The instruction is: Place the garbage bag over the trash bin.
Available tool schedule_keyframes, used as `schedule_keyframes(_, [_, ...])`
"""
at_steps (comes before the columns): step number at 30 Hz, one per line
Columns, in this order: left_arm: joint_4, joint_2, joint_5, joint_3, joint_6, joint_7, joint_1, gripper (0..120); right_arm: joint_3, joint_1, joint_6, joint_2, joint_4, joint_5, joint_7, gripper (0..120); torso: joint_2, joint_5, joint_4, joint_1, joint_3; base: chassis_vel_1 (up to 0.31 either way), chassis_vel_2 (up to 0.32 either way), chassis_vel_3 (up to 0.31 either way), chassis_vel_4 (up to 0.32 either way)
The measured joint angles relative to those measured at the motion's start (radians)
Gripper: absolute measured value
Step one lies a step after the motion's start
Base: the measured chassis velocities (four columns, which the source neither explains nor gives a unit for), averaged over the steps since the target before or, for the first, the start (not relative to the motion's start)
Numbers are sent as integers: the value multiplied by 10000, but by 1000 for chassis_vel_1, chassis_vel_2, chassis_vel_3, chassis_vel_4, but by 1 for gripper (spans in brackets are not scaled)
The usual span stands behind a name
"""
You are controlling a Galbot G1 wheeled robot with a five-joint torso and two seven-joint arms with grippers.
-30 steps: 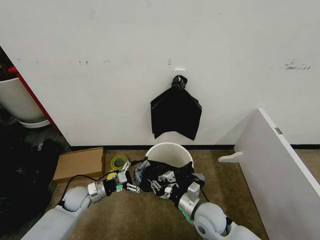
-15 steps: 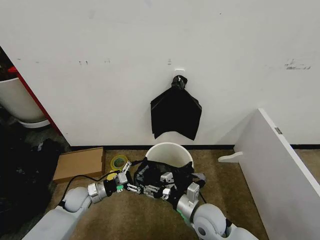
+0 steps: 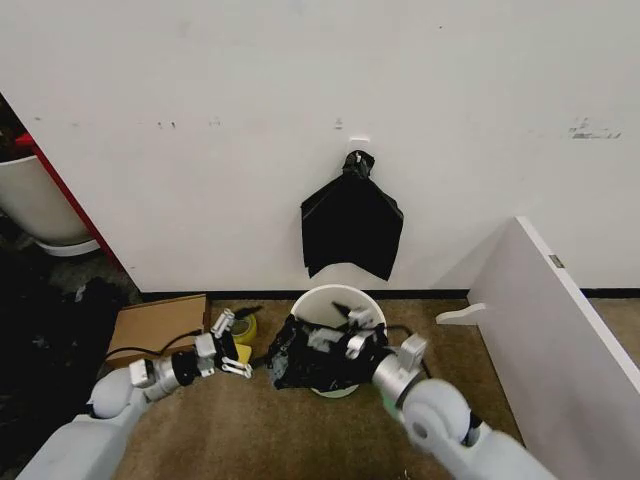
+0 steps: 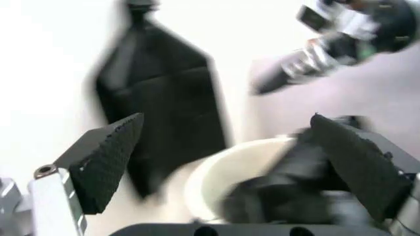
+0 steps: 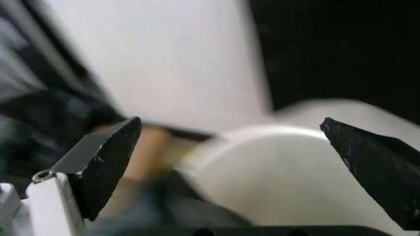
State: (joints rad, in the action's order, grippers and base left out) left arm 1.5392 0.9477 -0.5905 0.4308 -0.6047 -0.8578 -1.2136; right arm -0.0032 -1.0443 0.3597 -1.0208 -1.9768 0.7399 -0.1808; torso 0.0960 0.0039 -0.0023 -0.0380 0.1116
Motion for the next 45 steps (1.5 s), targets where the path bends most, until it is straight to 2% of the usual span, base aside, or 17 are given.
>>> schedule_keyframes(1, [171, 175, 280, 69, -117, 1073, -225, 100, -48, 589, 1324, 238, 371, 206, -437, 100, 0, -3, 1, 0, 0, 0, 0, 0, 0])
schedule_keyframes(3, [196, 201, 294, 82, -123, 1168, -255, 100, -68, 703, 1536, 276, 471, 220, -445, 100, 0, -4, 1, 0, 1, 0, 0, 0, 0])
schedule_keyframes(4, [474, 455, 268, 226, -142, 1633, -489, 100, -218, 1357, 2347, 402, 1153, 130, -132, 100, 0, -3, -1, 0, 1, 0, 0, 0, 0])
schedule_keyframes(5, [668, 641, 223, 334, -142, 1736, -627, 100, -313, 1812, 2643, 407, 1649, -87, 314, 100, 0, 0, -1, -1, 1, 0, 0, 0, 0])
schedule_keyframes(10, [1284, 1293, 277, 823, -148, 1791, -1134, 100, -569, 3777, 3418, -254, 3757, -1305, 2838, 100, -2, -1, 3, -1, 1, 0, 0, 0, 0])
schedule_keyframes(11, [1284, 1293, 277, 823, -148, 1791, -1134, 100, -569, 3777, 3418, -254, 3757, -1305, 2838, 100, -2, -1, 3, -1, 1, 0, 0, 0, 0])
schedule_keyframes(13, [1362, 1342, 365, 934, -165, 1791, -1219, 100, -695, 4212, 3694, -413, 4214, -1822, 3655, 100, -2, -1, 5, 0, 1, 0, 0, 0, 0])
schedule_keyframes(16, [1388, 1339, 456, 1085, -196, 1810, -1259, 100, -966, 4694, 3755, -483, 4849, -3530, 5427, 98, -2, -3, 2, -1, 1, 0, 0, 0, 0])
schedule_keyframes(18, [1358, 1323, 492, 1155, -207, 1833, -1231, 100, -1128, 4796, 3756, -460, 5062, -4181, 6003, 94, -2, -1, -1, -1, 1, 0, 0, 0, 0])
schedule_keyframes(21, [1318, 1332, 525, 1175, -214, 1863, -1200, 100, -1218, 4836, 3801, -481, 5223, -4434, 6126, 88, -2, -1, -1, -1, 1, 0, 0, 0, 0])
schedule_keyframes(25, [1265, 1429, 675, 1120, -216, 2016, -1114, 100, -1235, 4885, 3803, -647, 5572, -4506, 6012, 68, -2, -1, 1, -1, 1, 0, 0, 0, 0])
schedule_keyframes(27, [1261, 1440, 702, 1098, -216, 2054, -1101, 100, -1238, 4886, 3800, -650, 5593, -4500, 5992, 66, -2, -3, 1, -1, 1, 0, 0, 0, 0])
schedule_keyframes(31, [1230, 1486, 862, 1033, -207, 2298, -1057, 100, -1249, 4815, 3779, -623, 5526, -4429, 5861, 48, -2, -2, 0, 0, 0, 0, 0, 0, 0])
schedule_keyframes(35, [1229, 1498, 912, 1026, -206, 2409, -1063, 100, -1248, 4761, 3767, -627, 5505, -4436, 5719, 38, -2, -2, -1, 0, 0, 0, 0, 0, 0])
schedule_keyframes(39, [1318, 1487, 926, 1035, -193, 2806, -1086, 100, -1183, 4612, 3757, -682, 5525, -4423, 5368, 18, -1, -2, 0, 0, 0, 0, 0, 0, 0])
schedule_keyframes(45, [1392, 1431, 927, 1033, -158, 3544, -1076, 100, -1082, 4338, 3735, -632, 5331, -3683, 4481, 5, -1, 2, 2, 0, 0, 0, 0, 0, 0])
